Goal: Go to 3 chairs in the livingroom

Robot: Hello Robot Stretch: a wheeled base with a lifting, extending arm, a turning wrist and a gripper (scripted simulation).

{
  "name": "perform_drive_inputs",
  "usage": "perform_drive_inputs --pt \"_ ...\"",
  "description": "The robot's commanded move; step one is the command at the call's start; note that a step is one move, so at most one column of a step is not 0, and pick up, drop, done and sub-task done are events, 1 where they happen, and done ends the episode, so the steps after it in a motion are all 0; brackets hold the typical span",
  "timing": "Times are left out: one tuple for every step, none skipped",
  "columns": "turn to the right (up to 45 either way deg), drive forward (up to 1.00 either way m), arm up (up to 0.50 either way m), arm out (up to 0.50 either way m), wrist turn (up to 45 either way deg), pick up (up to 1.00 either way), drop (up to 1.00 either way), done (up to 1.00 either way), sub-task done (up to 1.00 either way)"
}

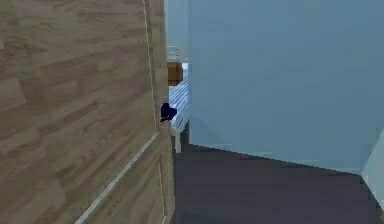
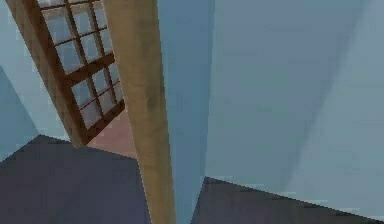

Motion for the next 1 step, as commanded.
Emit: perform_drive_inputs --pt "12.0 0.00 0.00 0.00 0.0 0.00 0.00 0.00 0.00"
